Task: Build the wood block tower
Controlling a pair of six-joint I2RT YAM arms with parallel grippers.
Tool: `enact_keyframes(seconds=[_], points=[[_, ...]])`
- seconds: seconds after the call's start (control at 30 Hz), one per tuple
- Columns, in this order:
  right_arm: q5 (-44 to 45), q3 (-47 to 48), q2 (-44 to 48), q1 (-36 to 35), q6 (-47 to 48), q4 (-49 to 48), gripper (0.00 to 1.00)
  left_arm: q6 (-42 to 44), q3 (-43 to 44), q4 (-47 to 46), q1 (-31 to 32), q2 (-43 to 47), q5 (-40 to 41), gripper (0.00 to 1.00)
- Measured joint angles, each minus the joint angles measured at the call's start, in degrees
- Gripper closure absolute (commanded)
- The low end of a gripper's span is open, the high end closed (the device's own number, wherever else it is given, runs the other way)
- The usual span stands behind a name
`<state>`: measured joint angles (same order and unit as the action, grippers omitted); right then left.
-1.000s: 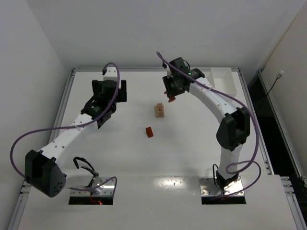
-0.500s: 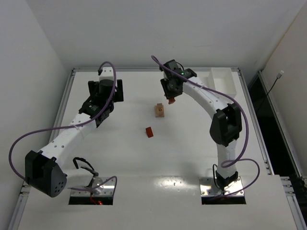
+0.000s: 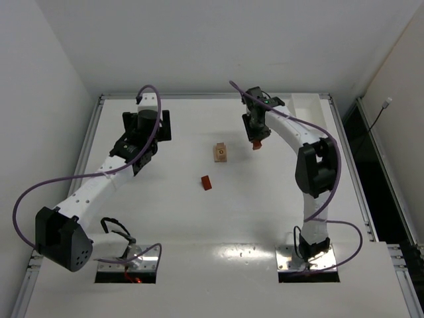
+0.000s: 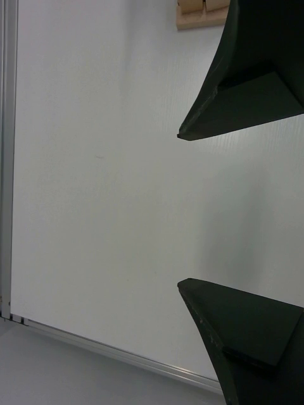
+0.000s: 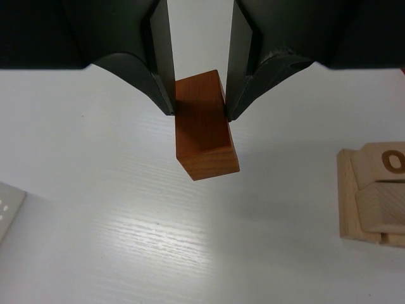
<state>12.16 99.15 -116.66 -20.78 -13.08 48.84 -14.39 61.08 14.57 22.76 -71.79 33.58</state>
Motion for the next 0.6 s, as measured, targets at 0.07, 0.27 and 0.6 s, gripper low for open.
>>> enact_keyframes(seconds=[0.07,0.27,0.6], points=[[-0.15,1.62,-2.08,-0.11,0.00,-0.13,1.00,-0.09,0.00,0.00,0.00,-0.13,-0.15,0.11],[-0.96,2.99,-8.52,-0.09,-0.20,-0.24,1.00,-0.09,0.00,0.00,0.00,-0.22,-0.20,0.11],[-0.96,4.00,-11.37,-0.09,-0.17,-0.22,1.00,-0.07,-0.11,-0.04,-0.37,-0.22,-0.31,0.11]])
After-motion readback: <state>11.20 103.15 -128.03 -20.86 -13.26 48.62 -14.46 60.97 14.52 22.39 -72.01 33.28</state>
